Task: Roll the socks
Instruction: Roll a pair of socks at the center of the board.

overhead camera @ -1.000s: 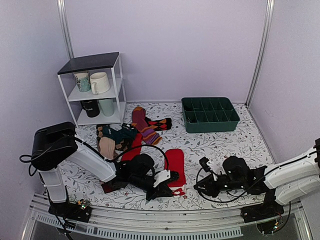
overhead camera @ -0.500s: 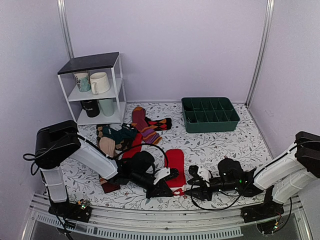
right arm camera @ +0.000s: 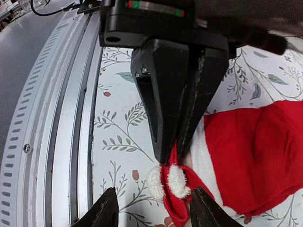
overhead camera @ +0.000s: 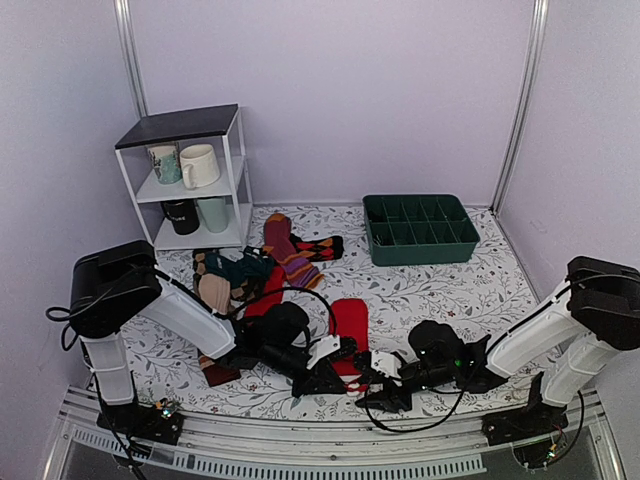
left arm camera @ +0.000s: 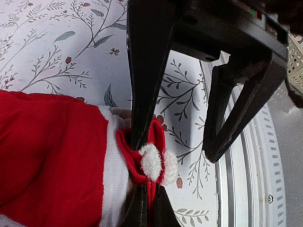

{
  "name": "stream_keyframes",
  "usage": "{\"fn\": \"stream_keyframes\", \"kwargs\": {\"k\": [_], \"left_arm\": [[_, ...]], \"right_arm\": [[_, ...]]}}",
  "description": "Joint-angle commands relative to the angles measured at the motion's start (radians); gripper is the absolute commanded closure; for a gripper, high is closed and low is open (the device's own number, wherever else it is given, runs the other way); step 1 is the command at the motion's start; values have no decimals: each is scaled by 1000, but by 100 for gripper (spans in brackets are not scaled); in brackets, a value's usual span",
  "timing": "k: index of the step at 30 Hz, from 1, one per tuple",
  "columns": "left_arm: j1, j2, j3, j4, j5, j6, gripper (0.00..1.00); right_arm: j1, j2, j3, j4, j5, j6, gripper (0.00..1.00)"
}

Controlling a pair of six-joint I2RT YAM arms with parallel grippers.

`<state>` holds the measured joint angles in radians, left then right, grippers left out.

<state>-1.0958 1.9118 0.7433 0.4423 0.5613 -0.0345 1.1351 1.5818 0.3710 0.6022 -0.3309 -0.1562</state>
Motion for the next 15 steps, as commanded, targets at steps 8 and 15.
{"fn": "stream_keyframes", "kwargs": {"k": [8, 15], "left_arm": [[5, 45, -36, -118, -4, -2, 100], [2, -52, -77, -66, -106, 19, 95]], "right_arm": [[25, 87, 68, -121, 84, 30, 69], [24, 102, 72, -185, 92, 216, 99]]}}
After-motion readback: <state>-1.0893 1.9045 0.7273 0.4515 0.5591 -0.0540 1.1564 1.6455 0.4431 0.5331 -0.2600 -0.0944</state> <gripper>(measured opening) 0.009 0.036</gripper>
